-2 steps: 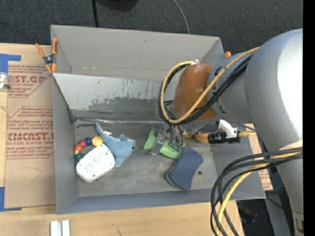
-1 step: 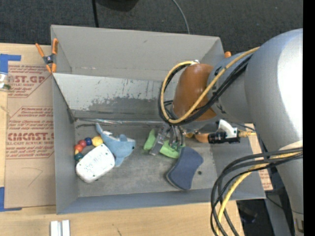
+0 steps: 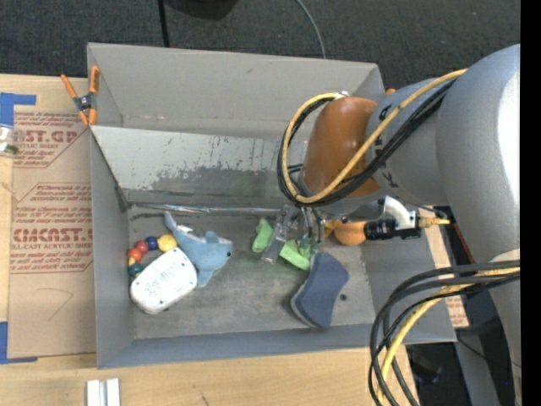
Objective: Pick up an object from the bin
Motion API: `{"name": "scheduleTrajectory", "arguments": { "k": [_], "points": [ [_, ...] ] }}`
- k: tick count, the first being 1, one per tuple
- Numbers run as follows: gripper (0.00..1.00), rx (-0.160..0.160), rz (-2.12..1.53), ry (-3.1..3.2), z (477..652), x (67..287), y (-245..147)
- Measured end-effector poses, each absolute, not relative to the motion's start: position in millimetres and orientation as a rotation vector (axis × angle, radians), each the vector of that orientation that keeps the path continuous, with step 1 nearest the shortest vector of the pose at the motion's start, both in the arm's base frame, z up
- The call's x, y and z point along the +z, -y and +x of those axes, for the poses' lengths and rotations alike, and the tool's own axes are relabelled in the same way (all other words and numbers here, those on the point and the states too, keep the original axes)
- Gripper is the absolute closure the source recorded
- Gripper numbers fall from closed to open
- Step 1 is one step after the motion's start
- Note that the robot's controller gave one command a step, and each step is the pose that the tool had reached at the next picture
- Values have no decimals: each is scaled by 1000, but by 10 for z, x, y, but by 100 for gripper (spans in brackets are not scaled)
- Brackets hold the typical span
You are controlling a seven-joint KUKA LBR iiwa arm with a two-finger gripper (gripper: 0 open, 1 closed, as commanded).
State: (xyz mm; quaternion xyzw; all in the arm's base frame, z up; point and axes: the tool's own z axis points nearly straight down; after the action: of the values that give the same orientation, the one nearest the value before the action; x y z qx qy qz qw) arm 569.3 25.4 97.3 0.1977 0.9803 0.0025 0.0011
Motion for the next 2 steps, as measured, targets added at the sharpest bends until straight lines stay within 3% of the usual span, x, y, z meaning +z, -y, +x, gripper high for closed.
{"name": "scheduleTrajectory", "arguments": {
  "k": [2],
  "points": [
    [100, 12, 593, -3070, 5788, 1409, -241]
  ]
}}
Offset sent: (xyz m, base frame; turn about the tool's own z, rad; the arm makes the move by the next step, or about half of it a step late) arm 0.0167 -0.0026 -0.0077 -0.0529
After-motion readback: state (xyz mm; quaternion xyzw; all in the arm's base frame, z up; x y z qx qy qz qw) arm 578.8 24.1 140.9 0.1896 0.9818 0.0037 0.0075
